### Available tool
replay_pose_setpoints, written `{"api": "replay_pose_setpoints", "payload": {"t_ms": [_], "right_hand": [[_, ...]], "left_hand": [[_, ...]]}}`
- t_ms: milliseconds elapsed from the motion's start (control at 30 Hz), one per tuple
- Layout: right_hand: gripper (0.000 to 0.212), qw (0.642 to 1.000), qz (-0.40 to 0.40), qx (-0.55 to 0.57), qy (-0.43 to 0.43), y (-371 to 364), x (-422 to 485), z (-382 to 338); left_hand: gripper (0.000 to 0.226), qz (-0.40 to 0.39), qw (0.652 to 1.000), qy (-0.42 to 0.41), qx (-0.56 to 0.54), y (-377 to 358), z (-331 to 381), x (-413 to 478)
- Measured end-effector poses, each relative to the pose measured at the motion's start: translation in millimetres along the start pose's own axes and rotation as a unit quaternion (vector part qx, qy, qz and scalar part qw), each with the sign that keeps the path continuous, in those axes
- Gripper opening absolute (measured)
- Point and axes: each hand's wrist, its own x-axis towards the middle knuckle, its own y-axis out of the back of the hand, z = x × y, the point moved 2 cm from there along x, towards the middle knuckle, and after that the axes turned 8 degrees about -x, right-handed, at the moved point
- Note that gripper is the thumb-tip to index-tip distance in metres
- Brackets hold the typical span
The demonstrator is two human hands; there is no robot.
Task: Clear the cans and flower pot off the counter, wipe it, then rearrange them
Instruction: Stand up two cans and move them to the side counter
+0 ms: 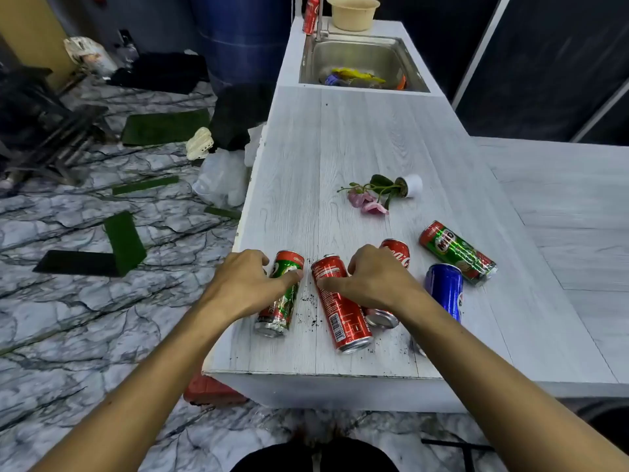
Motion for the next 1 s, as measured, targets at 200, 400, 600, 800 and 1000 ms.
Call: {"api": "replay_pose_setpoints", "payload": {"t_ms": [200, 400, 600, 800, 1000], "right_hand": [[0.055, 1.000, -0.014, -0.018, -0.017, -5, 0, -4], [0.063, 0.997, -0.005, -0.080, -0.012, -9, 5, -12], [0.059, 0.997, -0.018, -0.067, -0.023, -8, 12, -14], [0.054, 0.999, 0.000, -0.027, -0.022, -9, 12, -13], [0.038, 0.998, 0.037, 0.055, -0.002, -11, 8, -14]], "left_hand": [[0.061, -0.001, 1.000, 0.009, -0.004, -7, -5, 0], [0.060, -0.008, 1.000, 0.023, 0.009, -14, -9, 5], [0.053, -0.013, 0.999, 0.042, -0.014, -18, -14, 8], [0.043, 0.001, 0.996, 0.056, -0.068, -13, -18, 7], [0.030, 0.045, 0.991, 0.021, -0.122, -4, -19, 3]]}}
